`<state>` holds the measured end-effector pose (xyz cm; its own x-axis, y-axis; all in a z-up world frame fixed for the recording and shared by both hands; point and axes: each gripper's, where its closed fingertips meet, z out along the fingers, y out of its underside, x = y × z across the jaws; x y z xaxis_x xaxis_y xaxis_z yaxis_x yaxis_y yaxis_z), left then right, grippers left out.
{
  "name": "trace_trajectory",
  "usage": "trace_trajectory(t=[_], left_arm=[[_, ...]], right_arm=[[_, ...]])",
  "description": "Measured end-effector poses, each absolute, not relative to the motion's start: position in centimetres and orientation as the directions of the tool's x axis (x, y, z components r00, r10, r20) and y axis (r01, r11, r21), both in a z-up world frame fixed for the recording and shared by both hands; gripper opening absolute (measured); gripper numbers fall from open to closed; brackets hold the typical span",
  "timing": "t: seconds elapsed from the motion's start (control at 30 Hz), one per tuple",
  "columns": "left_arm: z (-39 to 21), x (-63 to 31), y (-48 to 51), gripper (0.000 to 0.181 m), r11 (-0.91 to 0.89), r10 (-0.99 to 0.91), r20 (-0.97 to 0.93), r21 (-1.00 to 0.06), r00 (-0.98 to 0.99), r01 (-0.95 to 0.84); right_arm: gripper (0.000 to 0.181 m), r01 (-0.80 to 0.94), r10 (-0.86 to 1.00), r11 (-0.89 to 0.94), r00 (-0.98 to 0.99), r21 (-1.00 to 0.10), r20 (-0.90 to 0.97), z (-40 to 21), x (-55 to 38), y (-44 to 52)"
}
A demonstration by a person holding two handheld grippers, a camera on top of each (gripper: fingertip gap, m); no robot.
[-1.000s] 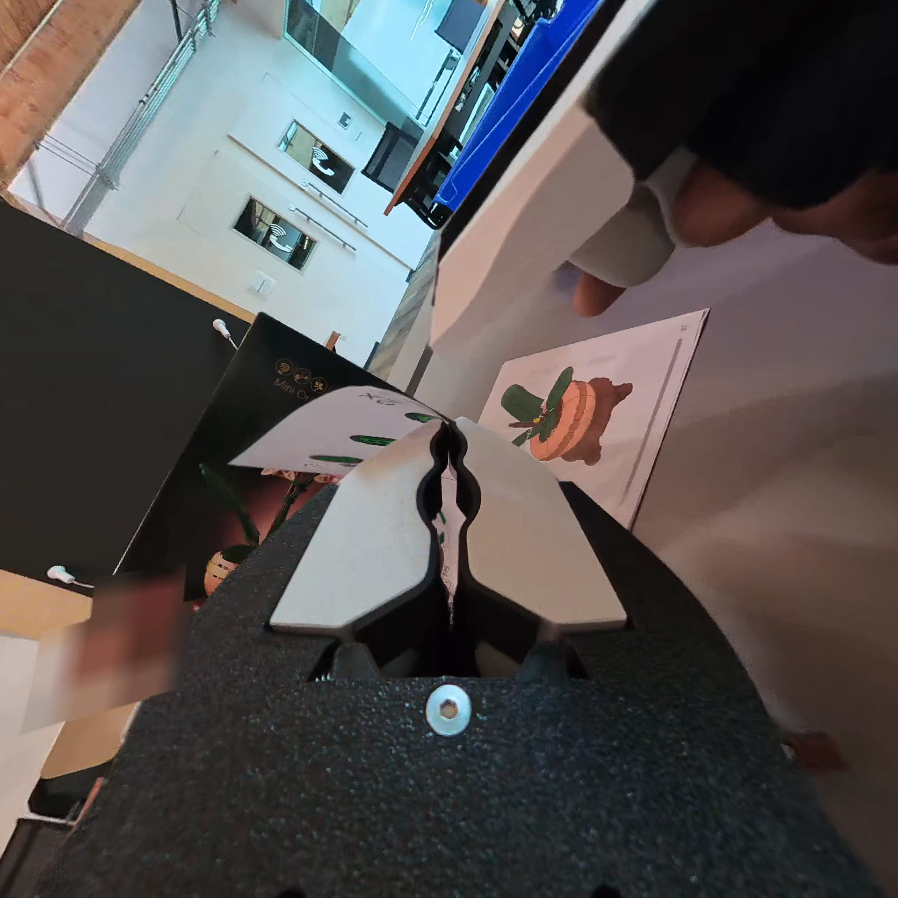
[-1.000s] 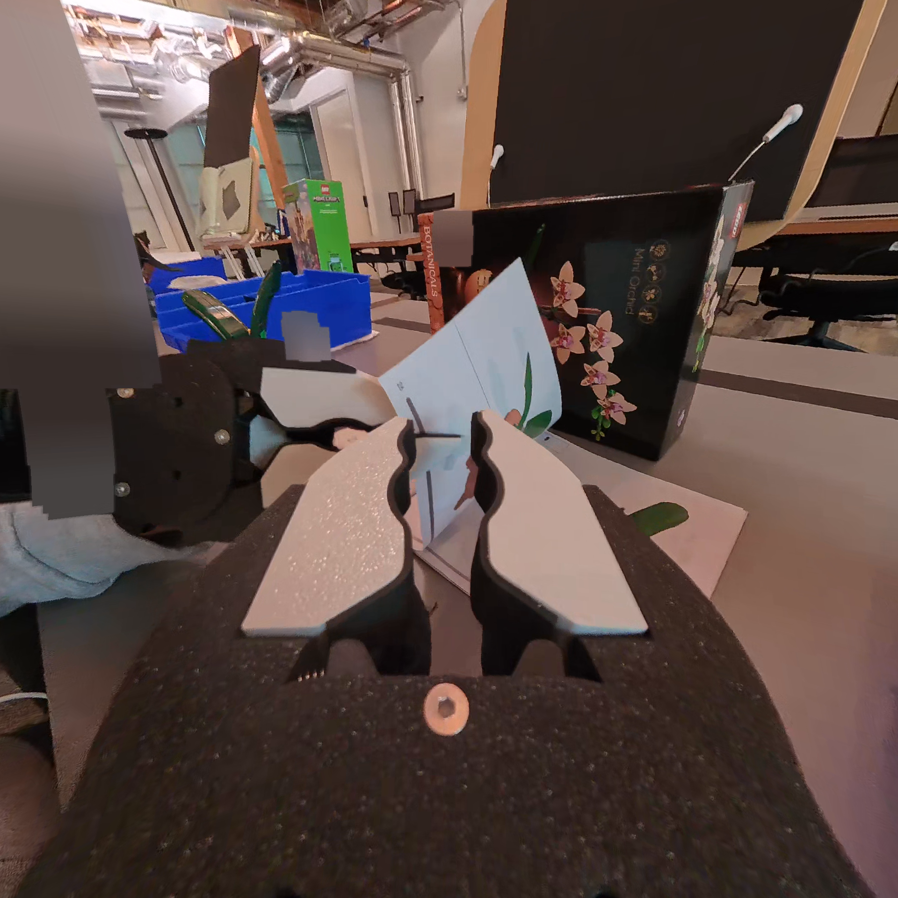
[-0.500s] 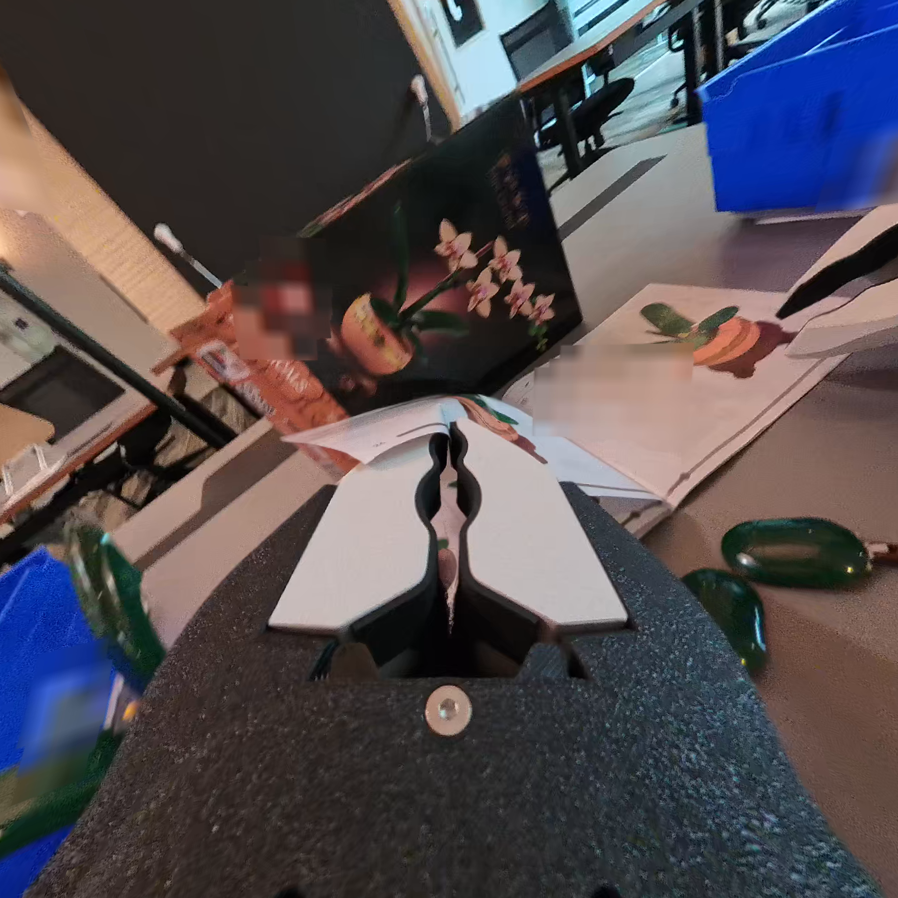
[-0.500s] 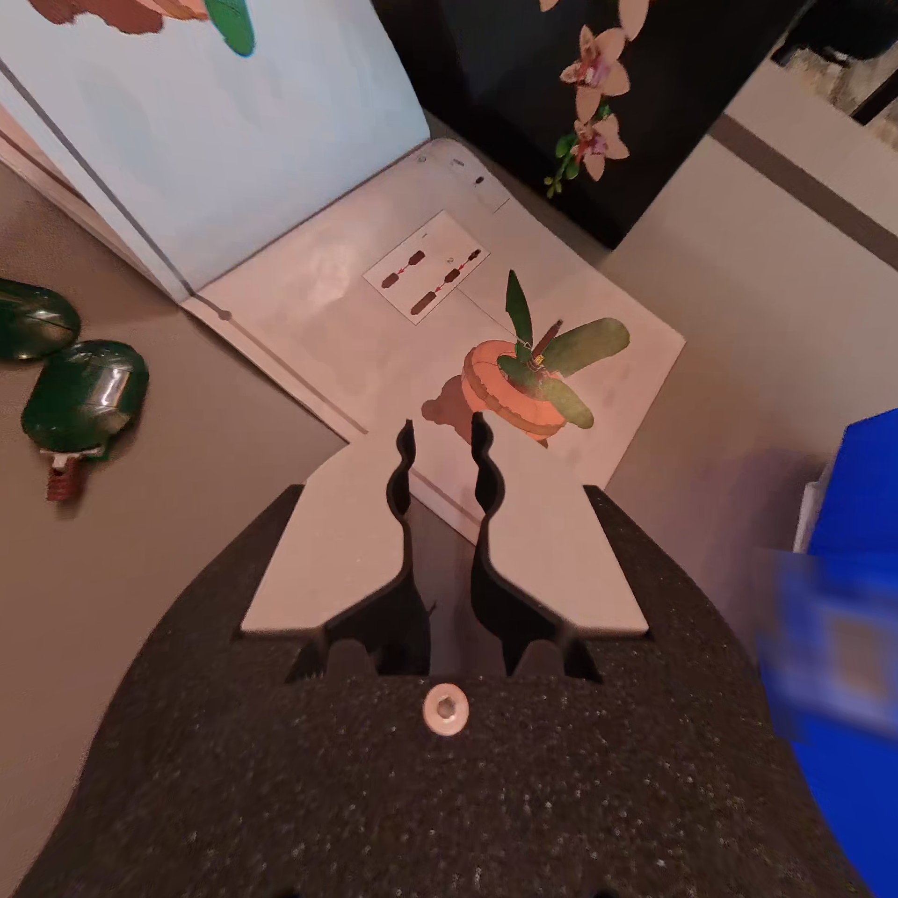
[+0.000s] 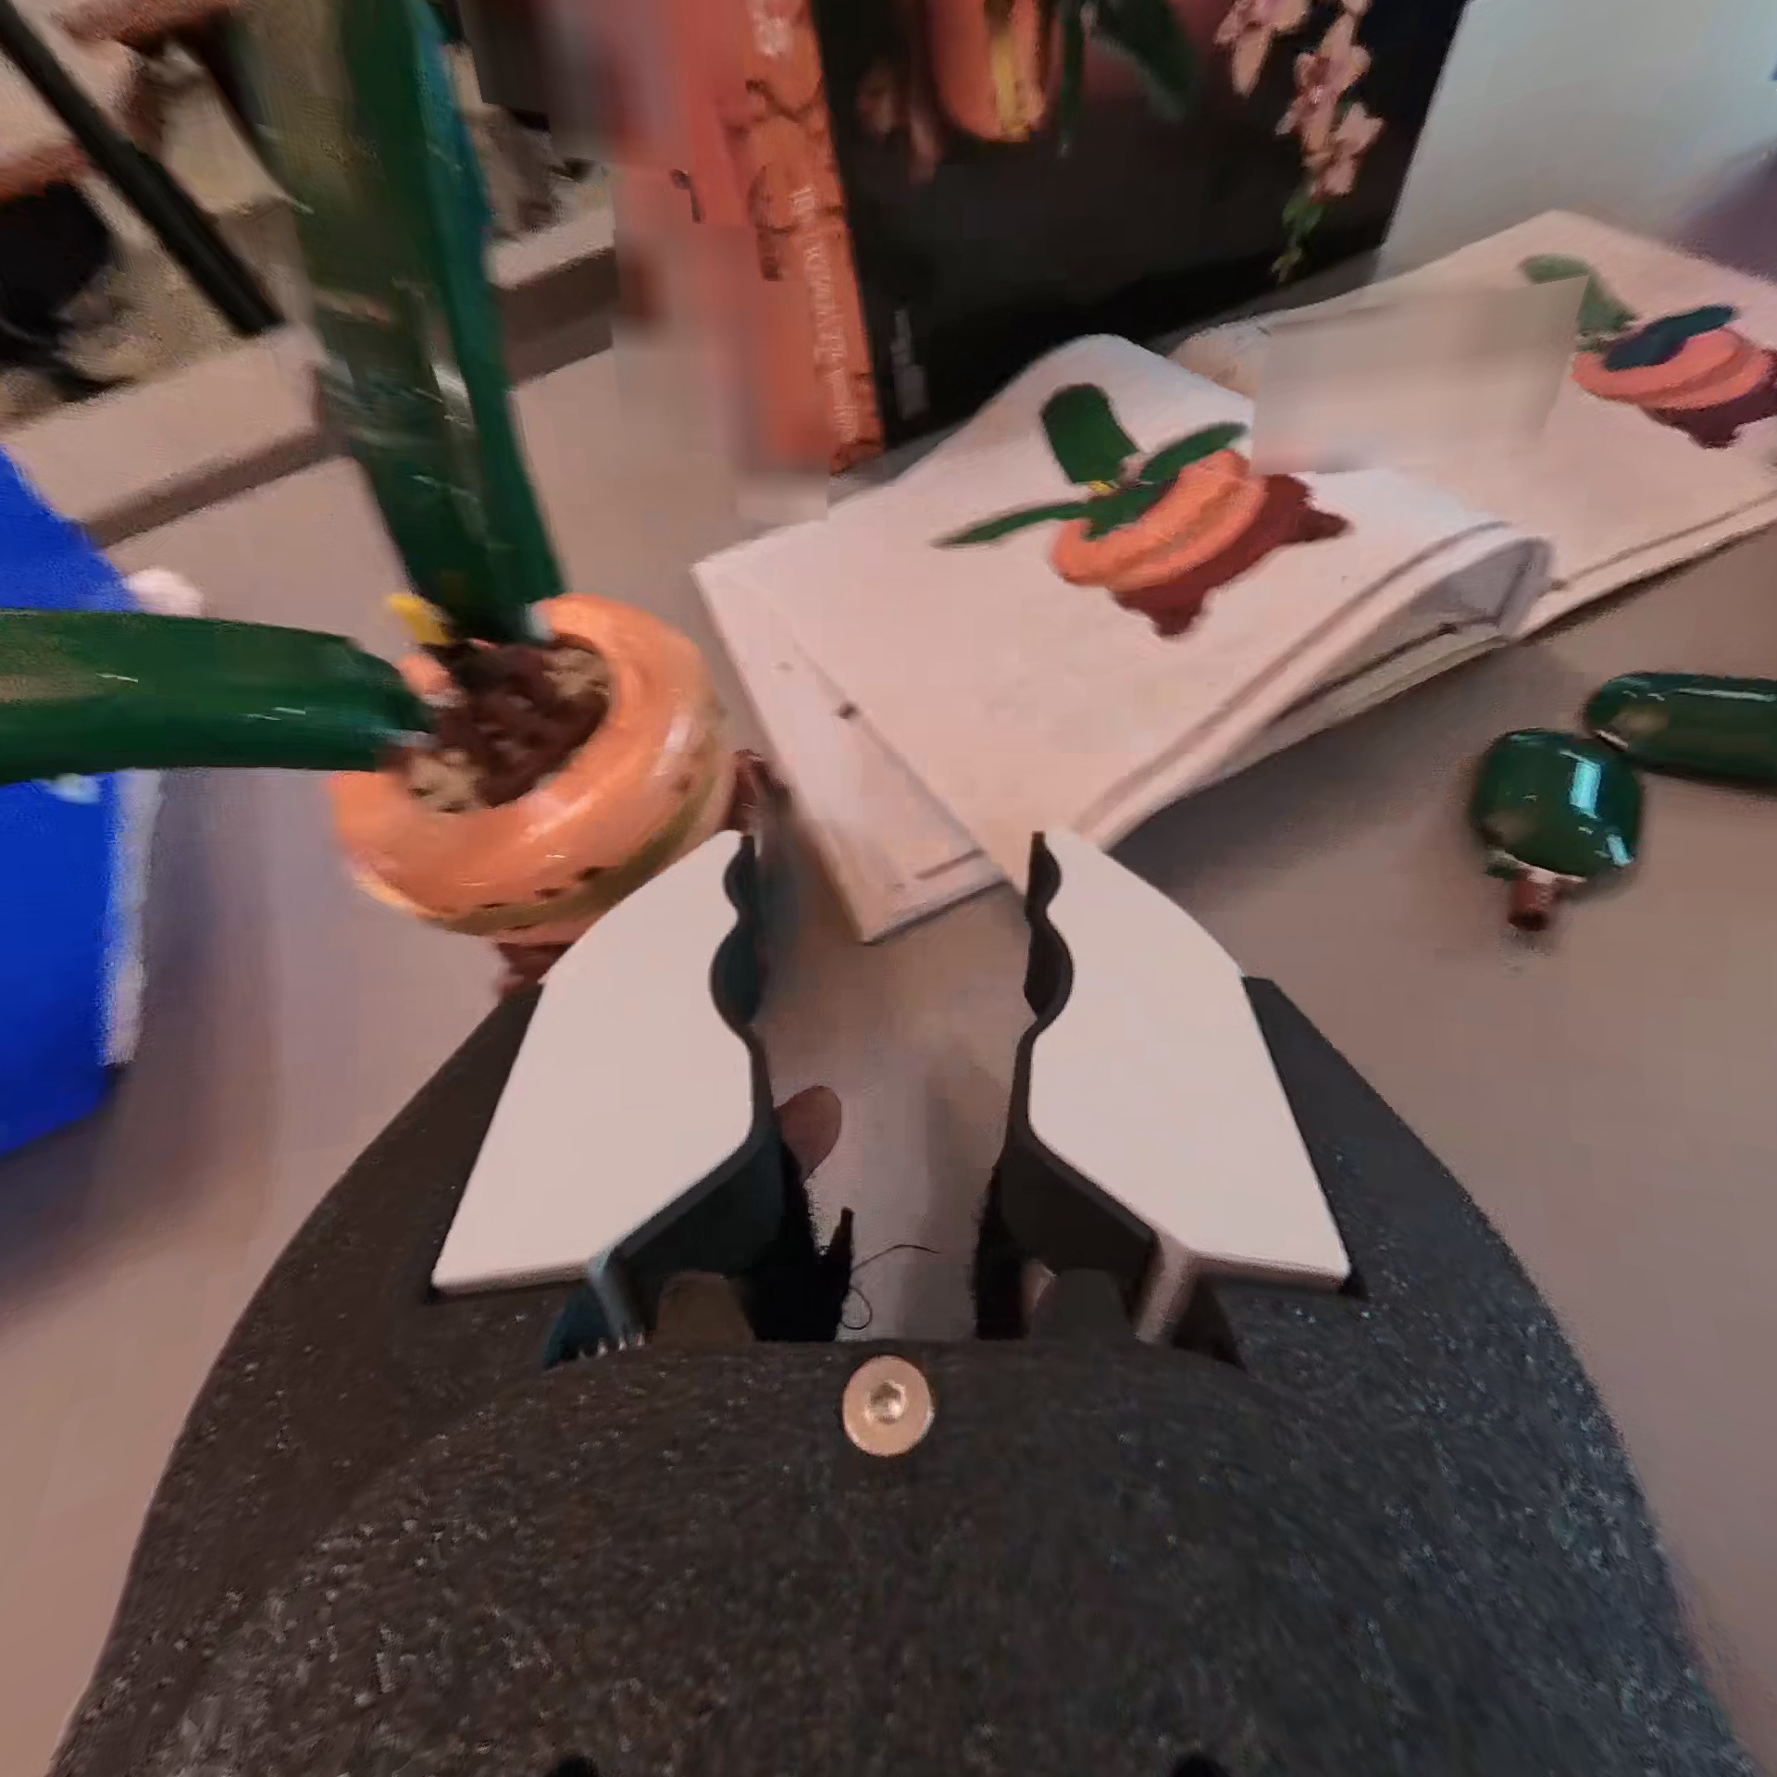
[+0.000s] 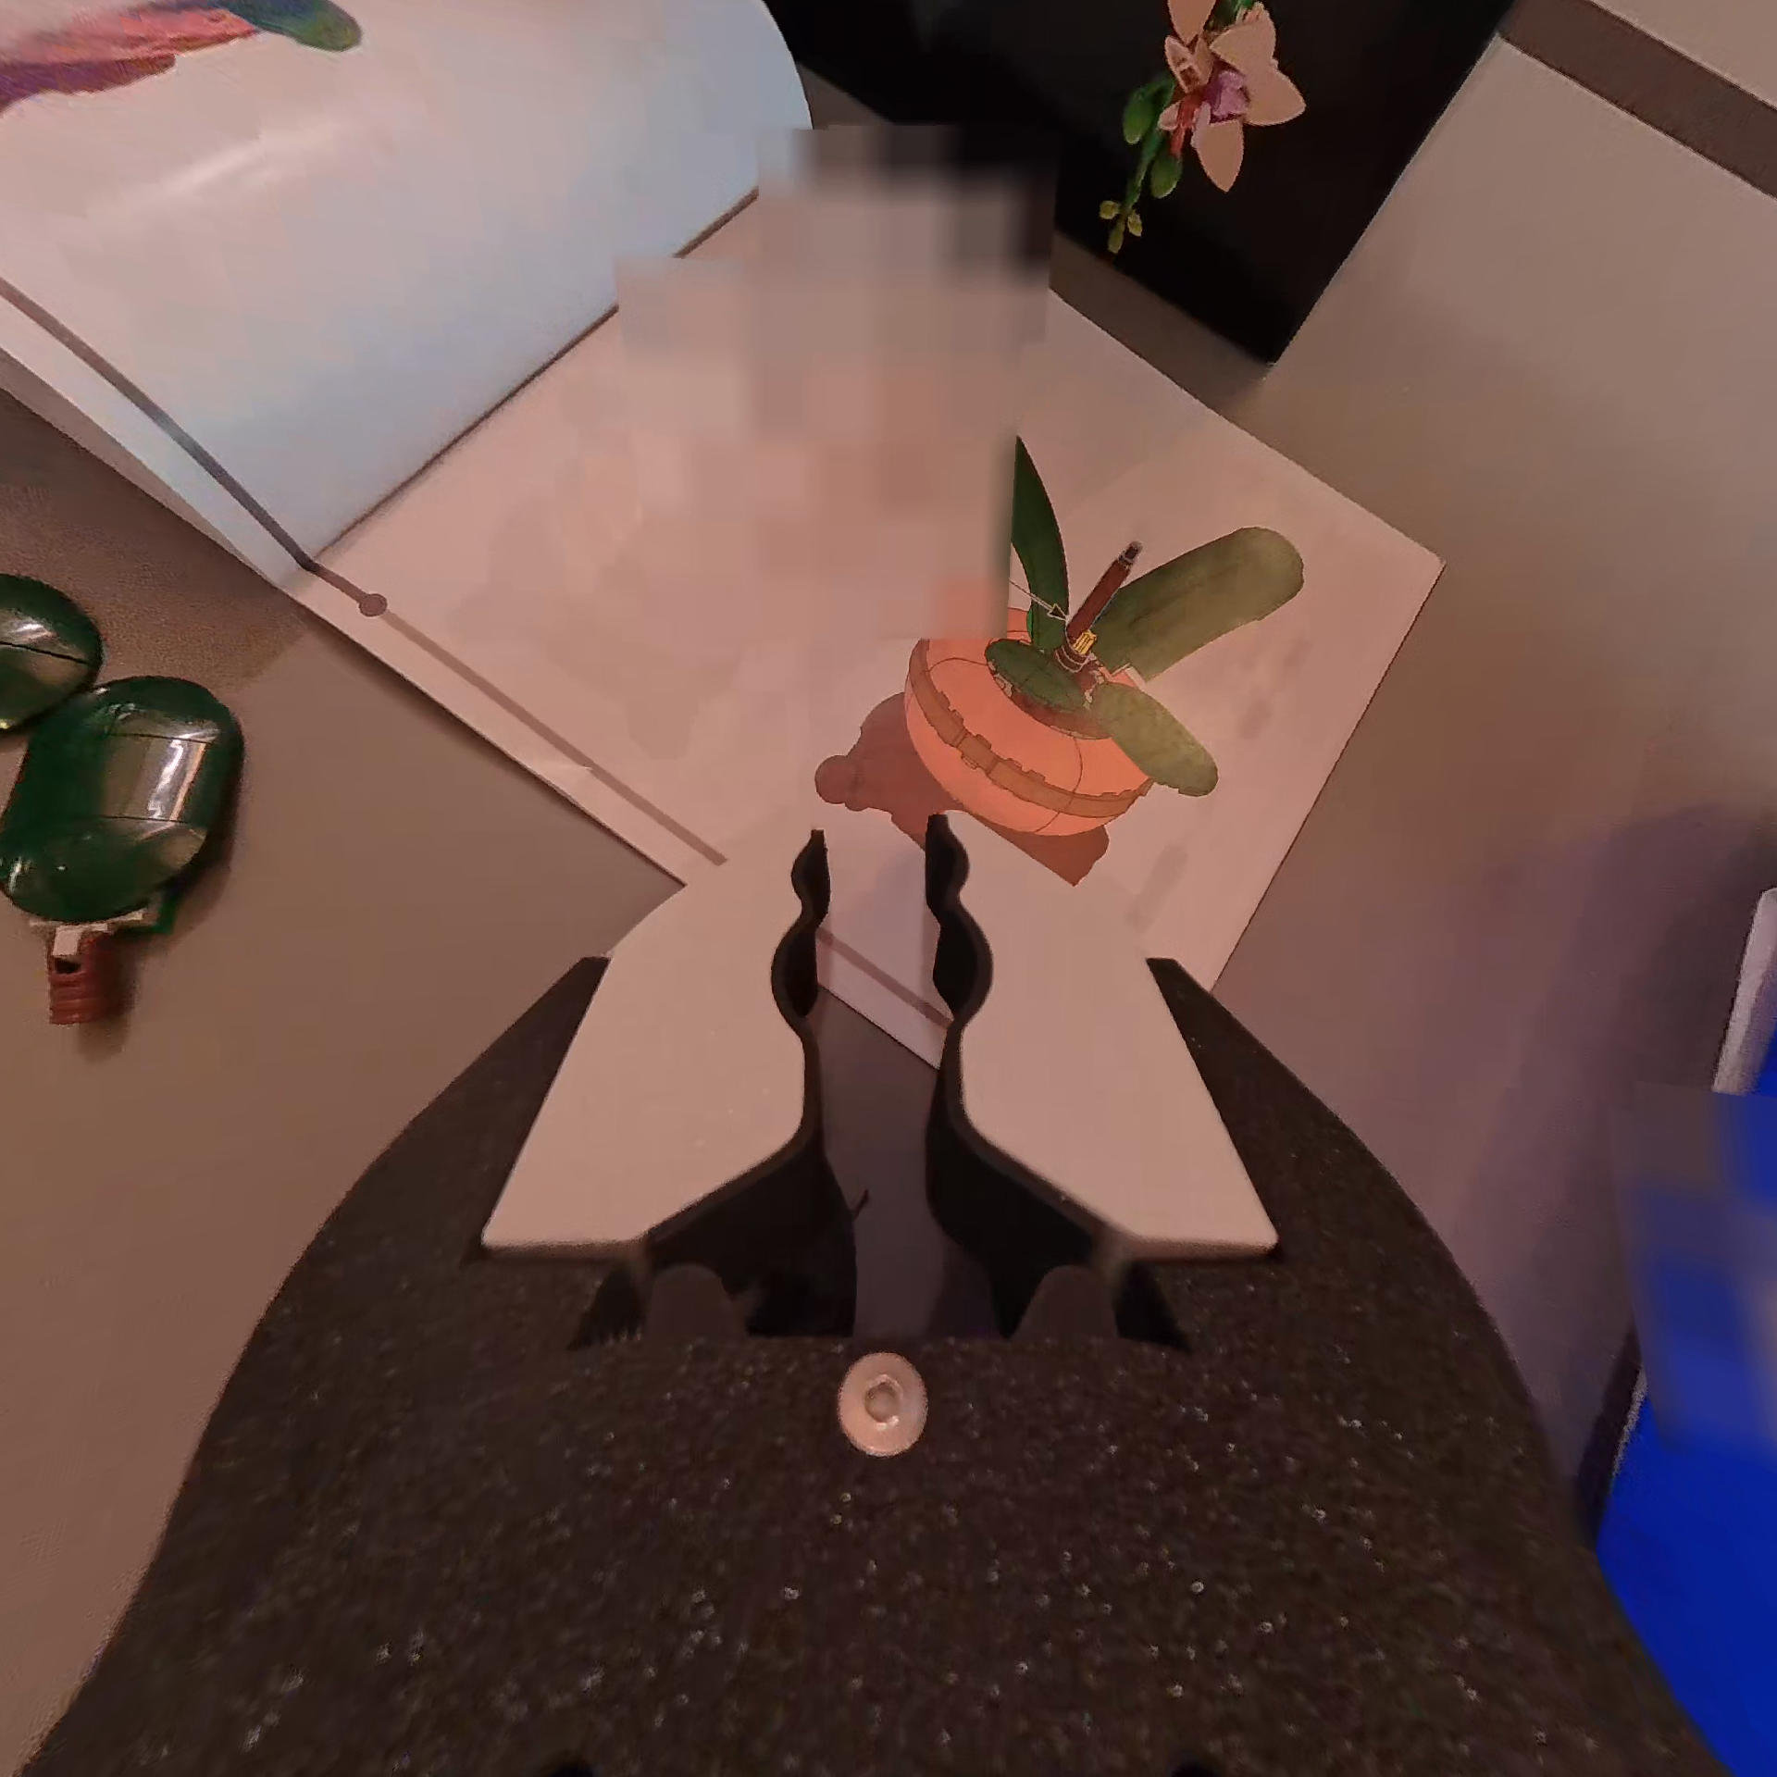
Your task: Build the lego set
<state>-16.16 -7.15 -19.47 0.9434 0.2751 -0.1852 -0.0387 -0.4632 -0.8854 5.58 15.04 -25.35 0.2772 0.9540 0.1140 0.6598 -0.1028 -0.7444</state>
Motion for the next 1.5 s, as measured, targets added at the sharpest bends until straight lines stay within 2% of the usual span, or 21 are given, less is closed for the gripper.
trace_trajectory(t=[0.1, 0.17, 0.3, 0.4, 0.47, 0.57, 0.7, 0.87, 0.93, 1.1, 1.23, 1.33, 1.5], left_arm=[[-14.5, -14.9, -5.6, 0.049, -0.308, 0.266, -0.312, -0.924, 0.912, -0.227], [-12.8, -11.6, -2.6, 0.028, -0.228, 0.149, -0.411, -0.899, 0.899, -0.373], [-16.2, -6.1, 4.3, 0.008, -0.220, -0.150, -0.561, -0.783, 0.814, -0.581], [-19.0, -4.5, 7.4, 0.005, -0.212, -0.285, -0.626, -0.698, 0.726, -0.684], [-21.4, -4.4, 8.2, 0.003, -0.265, -0.375, -0.624, -0.637, 0.685, -0.724], [-24.6, -5.1, 8.0, 0.000, -0.348, -0.462, -0.576, -0.581, 0.674, -0.736], [-25.1, -5.4, 8.1, 0.000, -0.345, -0.472, -0.575, -0.576, 0.668, -0.741], [-25.2, -5.4, 8.2, 0.000, -0.334, -0.464, -0.568, -0.598, 0.679, -0.728], [-25.1, -5.4, 8.2, 0.000, -0.334, -0.457, -0.575, -0.596, 0.679, -0.730], [-23.2, -7.1, 7.7, 0.002, -0.298, -0.387, -0.699, -0.522, 0.601, -0.799], [-22.5, -7.6, 6.6, 0.003, -0.328, -0.429, -0.516, -0.676, 0.742, -0.660], [-22.2, -7.8, 5.1, 0.002, -0.310, -0.504, -0.386, -0.754, 0.773, -0.579], [-22.0, -8.1, 3.2, 0.001, -0.297, -0.582, -0.363, -0.739, 0.728, -0.605]], right_arm=[[0.005, 0.611, 0.970, -0.018, 0.201, -0.791, 0.134, -23.5, 4.3, 13.9], [0.003, 0.564, 0.989, 0.067, 0.073, -0.823, 0.131, -21.9, 2.3, 11.9], [0.003, 0.555, 0.974, 0.206, -0.198, -0.806, 0.112, -21.0, -2.3, 8.3], [0.003, 0.574, 0.939, 0.310, -0.309, -0.758, 0.150, -21.9, -5.2, 9.0], [0.002, 0.585, 0.928, 0.314, -0.356, -0.747, 0.111, -22.7, -6.6, 9.5], [0.001, 0.665, 0.930, 0.279, -0.366, -0.692, 0.022, -25.1, -7.0, 10.2], [0.000, 0.667, 0.927, 0.272, -0.376, -0.693, 0.002, -25.5, -6.9, 10.1], [0.001, 0.598, 0.910, 0.353, -0.399, -0.720, 0.116, -24.2, -9.0, 11.0], [0.000, 0.620, 0.909, 0.379, -0.390, -0.686, 0.150, -25.6, -9.2, 11.7], [0.000, 0.554, 0.905, 0.382, -0.386, -0.740, 0.178, -25.5, -9.2, 11.7], [0.002, 0.471, 0.893, 0.403, -0.391, -0.785, 0.224, -24.1, -9.0, 11.8], [0.002, 0.404, 0.876, 0.381, -0.447, -0.832, 0.184, -22.3, -8.4, 10.7], [0.002, 0.448, 0.798, 0.460, -0.587, -0.767, 0.136, -23.9, -6.8, 8.7]])
